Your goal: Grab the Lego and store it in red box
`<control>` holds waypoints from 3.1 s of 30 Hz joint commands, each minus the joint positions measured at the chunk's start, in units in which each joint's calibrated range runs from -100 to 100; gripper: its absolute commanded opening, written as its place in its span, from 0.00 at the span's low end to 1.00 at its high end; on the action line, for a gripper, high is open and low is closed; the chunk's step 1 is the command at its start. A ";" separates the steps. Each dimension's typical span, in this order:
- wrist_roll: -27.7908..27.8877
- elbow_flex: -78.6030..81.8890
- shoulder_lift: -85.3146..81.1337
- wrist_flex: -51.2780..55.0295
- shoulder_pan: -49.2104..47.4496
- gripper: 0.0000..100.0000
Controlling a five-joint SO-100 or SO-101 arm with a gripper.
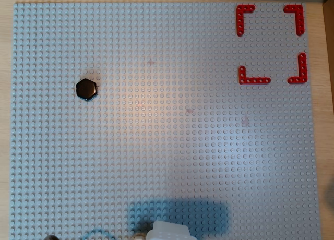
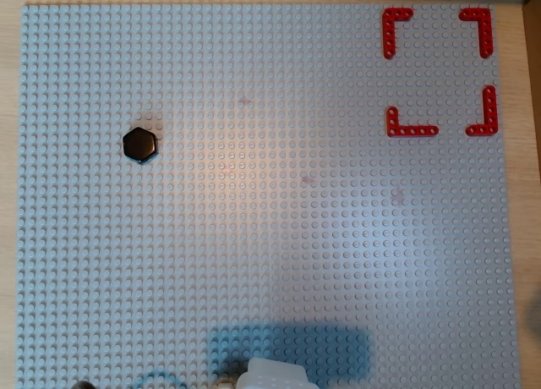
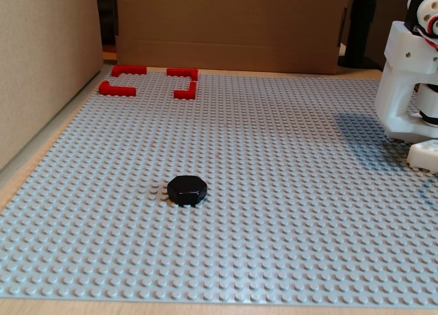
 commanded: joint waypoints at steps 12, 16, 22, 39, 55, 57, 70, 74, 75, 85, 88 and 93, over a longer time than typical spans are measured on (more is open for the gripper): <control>0.03 -0.07 -0.34 0.25 -0.29 0.02; 0.03 -0.07 -0.34 0.25 -0.29 0.02; 0.03 -0.07 -0.34 0.25 -0.29 0.02; 0.03 -0.07 -0.34 0.25 -0.29 0.02; 0.09 -0.07 -0.34 0.25 -0.29 0.02; 0.09 -0.07 -0.34 0.25 -0.29 0.02; 3.32 -0.16 12.46 -8.53 -1.63 0.02; 3.53 -0.70 21.44 -8.44 -11.31 0.02; 3.58 -0.70 23.22 -8.44 -14.21 0.02; 9.00 -0.70 42.63 -8.61 -22.92 0.06; 10.25 -0.70 49.24 -9.40 -23.00 0.08; 12.38 0.02 58.14 -13.44 -23.07 0.09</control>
